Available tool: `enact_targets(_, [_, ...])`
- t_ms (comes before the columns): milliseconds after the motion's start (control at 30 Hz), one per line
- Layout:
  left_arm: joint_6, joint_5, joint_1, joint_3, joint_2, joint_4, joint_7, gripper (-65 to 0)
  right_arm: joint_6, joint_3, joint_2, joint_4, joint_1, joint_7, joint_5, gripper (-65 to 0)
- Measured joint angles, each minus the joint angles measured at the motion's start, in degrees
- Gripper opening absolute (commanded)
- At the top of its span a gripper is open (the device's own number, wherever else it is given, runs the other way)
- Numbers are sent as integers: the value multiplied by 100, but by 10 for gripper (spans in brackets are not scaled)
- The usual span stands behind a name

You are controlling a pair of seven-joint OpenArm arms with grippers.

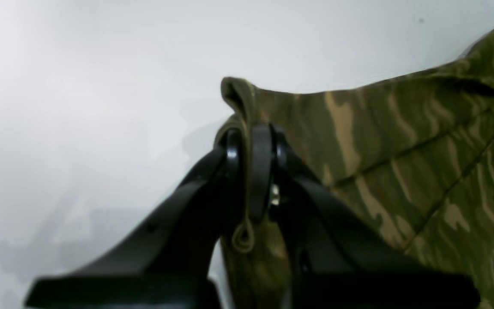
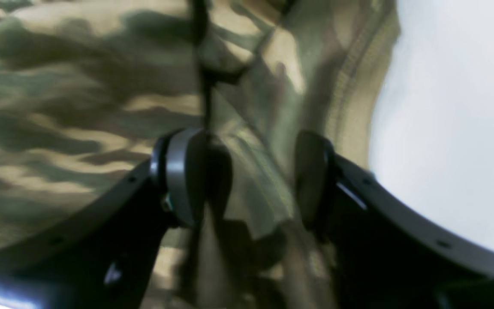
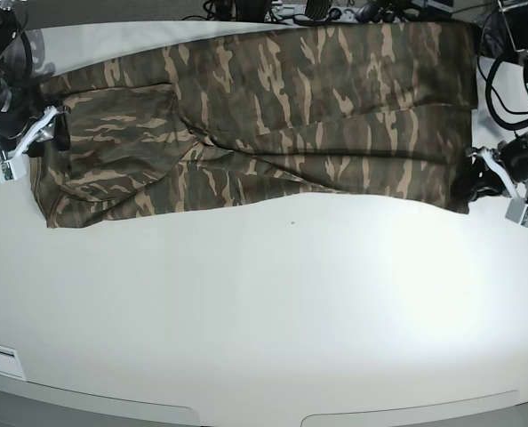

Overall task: Fold the T-shirt properly
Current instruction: 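Release the shirt ends and move both grippers to the folded edge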

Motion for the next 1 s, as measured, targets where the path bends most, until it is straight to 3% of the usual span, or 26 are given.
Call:
enact_targets(100, [0,28,-11,264,114,0,-17,-650,461,-2,-4,0,2,7,761,-416])
enact_targets(133, [0,131,-11,374,149,0,-57,-650,638,-2,-2,0,13,7,922,-490])
enact_targets(200, [0,407,-42,625,179,0,-144,-650,638,-2,-7,0,33,-2,1014,-650])
enact_targets(367, [83,728,-332,1003,177,0,-254,-650,584,0,-79,0,46,223,186,-650])
enact_targets(467, [85,734,-505,1086,177,0,-264,-650,575,-11,-275,0,50,520,81,-650])
enact_targets(600, [197,754,-695,1123,177,-4,-249,-650,590,-337,-352,0,52,566,-452,-650])
enact_targets(667, [297,763,-802,1123,177,-4,-249,-650,525,-581,-352,-85,74,857,-758,-650])
enact_targets(867, [302,973,-866,1180,175,-4,-632,-650,-197,-1204,-350,-898,566,1556,-1429,-650])
enact_targets(1000, [328,1488,-870,1561,160,-7,-1213,-650,-946,-1259,-350,-1255,922,1746,-1823,-650])
